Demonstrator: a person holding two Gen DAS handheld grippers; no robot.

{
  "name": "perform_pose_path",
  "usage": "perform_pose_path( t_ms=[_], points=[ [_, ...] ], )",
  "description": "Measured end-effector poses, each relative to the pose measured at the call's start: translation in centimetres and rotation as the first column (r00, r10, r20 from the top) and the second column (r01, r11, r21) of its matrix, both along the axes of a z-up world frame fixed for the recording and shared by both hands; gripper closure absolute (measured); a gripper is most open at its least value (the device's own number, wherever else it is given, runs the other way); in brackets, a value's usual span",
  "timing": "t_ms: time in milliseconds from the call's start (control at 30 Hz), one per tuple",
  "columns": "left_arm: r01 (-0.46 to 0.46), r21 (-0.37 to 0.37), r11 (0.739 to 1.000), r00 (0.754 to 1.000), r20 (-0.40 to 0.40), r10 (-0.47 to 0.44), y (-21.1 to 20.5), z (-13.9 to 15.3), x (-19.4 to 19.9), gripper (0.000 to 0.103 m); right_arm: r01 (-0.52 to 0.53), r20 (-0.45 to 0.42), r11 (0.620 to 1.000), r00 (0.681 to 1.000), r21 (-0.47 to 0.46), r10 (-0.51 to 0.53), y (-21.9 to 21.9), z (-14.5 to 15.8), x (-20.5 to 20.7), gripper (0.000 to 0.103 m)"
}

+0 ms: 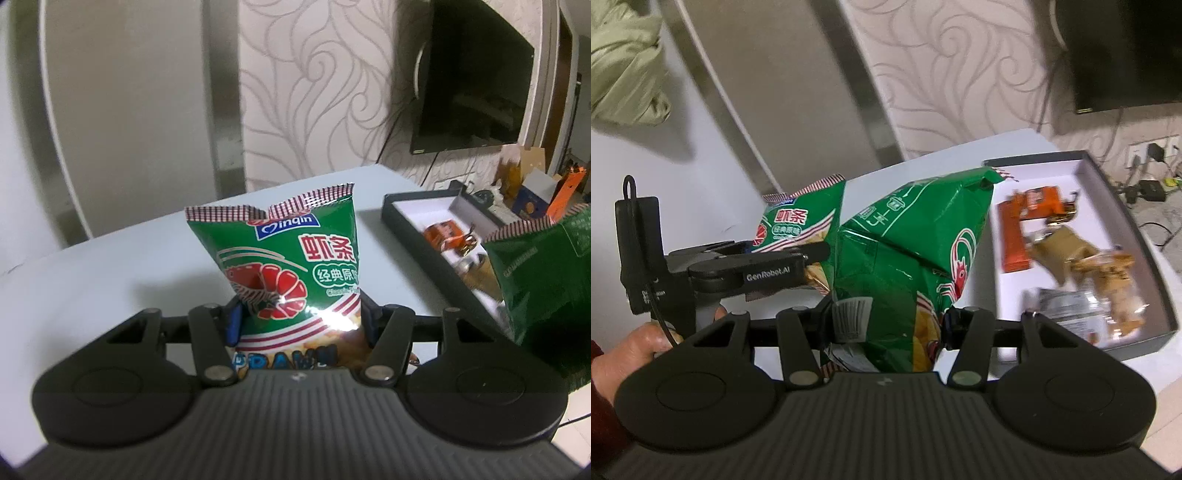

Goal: Organize snacks
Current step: 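Carry the shrimp-cracker bag and green chip bag over the black box with both tools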

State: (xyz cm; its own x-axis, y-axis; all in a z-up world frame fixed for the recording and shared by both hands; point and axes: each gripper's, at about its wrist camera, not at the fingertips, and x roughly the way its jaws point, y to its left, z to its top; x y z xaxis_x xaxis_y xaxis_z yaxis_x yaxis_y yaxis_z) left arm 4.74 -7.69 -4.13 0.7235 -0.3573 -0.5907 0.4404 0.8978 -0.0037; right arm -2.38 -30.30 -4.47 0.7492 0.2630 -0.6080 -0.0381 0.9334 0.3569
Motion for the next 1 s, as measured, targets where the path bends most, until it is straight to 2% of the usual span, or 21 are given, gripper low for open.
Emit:
perform_pose_path(
  t_ms=[300, 567, 767, 1000],
  points=[
    [0.083, -0.016, 0.996, 0.996, 0.017, -0.082, -6.0, 0.9, 1.0, 0.043, 0.106, 0.017, 0.994, 0.994, -0.019, -0.106, -5.4, 0.5, -0.8, 0.046],
    [0.142, -0.019, 0.990, 0.990, 0.012, -0.142, -11.5, 0.4, 2.3, 0.042, 0.164, -0.007, 0.985, 0.986, -0.057, -0.164, -9.5, -0.6, -0.6, 0.046],
    [0.163, -0.018, 0.986, 0.987, -0.007, -0.163, -14.8, -0.7, 3.3, 0.042, 0.143, -0.039, 0.988, 0.989, -0.062, -0.145, -11.3, -1.7, 0.6, 0.046],
    [0.172, -0.007, 0.985, 0.984, -0.049, -0.172, -18.0, -2.6, 5.6, 0.042, 0.058, -0.096, 0.998, 0.994, -0.025, -0.060, -12.2, -2.9, 3.0, 0.046]
  ],
)
